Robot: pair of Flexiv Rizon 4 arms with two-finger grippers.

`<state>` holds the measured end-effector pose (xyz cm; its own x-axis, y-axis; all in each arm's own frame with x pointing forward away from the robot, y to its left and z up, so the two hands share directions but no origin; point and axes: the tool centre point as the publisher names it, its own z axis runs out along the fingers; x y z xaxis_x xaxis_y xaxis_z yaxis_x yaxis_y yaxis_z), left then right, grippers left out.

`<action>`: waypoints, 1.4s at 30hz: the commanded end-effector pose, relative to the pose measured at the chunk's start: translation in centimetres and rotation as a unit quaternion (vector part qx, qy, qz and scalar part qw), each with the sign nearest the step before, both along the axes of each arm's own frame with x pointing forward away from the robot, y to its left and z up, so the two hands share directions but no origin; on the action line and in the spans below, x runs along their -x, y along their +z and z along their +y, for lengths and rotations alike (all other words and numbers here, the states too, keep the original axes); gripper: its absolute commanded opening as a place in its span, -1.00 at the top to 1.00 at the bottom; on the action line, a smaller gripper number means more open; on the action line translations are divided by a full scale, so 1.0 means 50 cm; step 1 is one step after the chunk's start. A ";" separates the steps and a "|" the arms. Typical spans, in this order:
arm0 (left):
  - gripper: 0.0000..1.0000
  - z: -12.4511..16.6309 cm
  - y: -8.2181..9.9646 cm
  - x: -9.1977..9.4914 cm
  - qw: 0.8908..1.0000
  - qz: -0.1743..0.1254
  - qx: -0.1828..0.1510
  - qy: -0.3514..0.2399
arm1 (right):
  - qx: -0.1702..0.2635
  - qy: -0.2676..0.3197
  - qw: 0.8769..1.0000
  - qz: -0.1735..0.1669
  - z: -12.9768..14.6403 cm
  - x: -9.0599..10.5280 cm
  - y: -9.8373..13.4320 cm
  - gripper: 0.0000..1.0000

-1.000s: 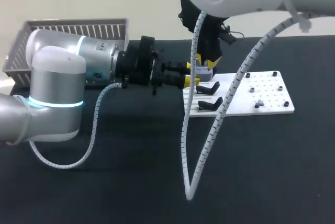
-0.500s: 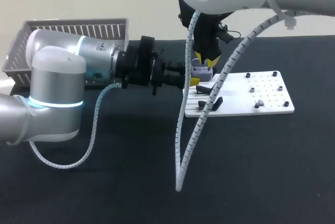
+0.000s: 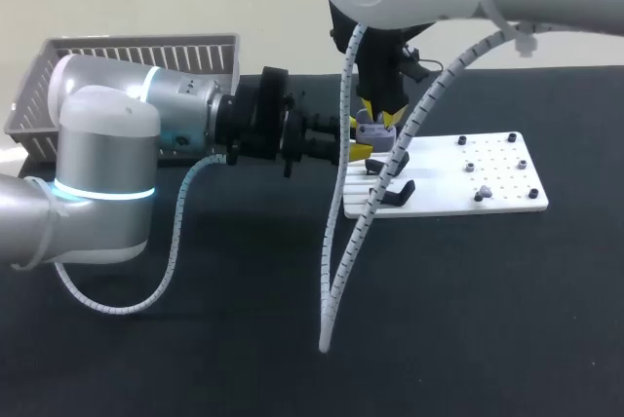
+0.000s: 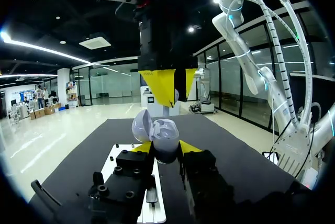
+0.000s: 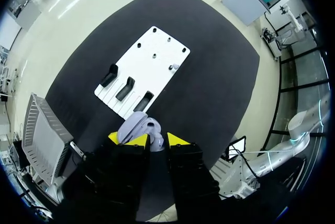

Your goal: Pick up each earbud case from the left stands, insert the matching earbuds, close the lid, and place the case in the box.

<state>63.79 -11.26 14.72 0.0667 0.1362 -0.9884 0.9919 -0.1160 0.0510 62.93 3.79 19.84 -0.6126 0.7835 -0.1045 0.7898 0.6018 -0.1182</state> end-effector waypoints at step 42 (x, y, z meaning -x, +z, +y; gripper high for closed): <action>1.00 0.000 -0.002 0.001 1.000 -0.001 0.002 0.001 | -0.008 0.020 1.000 0.007 -0.005 -0.010 -0.024 -1.00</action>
<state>63.85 -11.23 14.71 0.0665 0.1365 -0.9884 0.9921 -0.1150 0.0509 63.84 3.82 18.45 -0.6446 0.7601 -0.0823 0.7627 0.6317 -0.1387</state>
